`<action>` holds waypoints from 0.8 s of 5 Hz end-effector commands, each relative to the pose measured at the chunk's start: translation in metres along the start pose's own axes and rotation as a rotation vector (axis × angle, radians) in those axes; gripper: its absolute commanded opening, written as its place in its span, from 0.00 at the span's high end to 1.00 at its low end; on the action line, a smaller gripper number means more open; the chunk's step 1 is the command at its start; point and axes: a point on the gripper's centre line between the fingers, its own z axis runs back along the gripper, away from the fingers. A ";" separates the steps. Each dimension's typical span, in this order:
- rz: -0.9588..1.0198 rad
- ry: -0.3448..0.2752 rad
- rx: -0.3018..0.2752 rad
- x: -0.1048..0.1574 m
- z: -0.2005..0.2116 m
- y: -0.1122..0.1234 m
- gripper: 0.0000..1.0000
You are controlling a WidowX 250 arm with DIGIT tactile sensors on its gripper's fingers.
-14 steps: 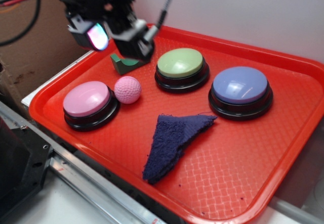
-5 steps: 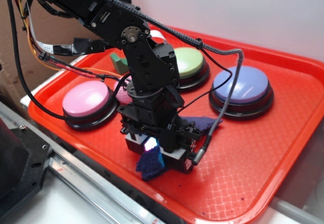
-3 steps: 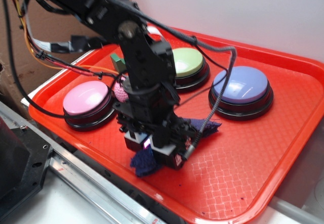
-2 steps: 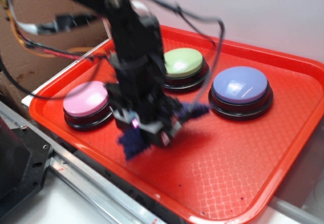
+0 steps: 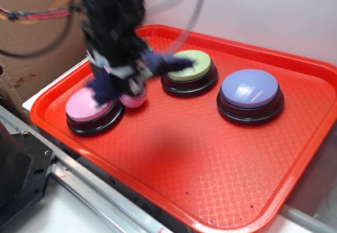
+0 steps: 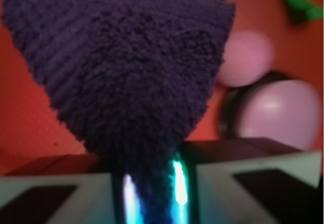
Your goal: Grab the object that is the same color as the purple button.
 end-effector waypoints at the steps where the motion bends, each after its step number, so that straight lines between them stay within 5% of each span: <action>1: 0.039 -0.116 -0.029 -0.002 0.056 0.033 1.00; 3: 0.110 -0.179 -0.004 -0.011 0.073 0.047 1.00; 4: 0.114 -0.166 -0.037 -0.010 0.069 0.048 1.00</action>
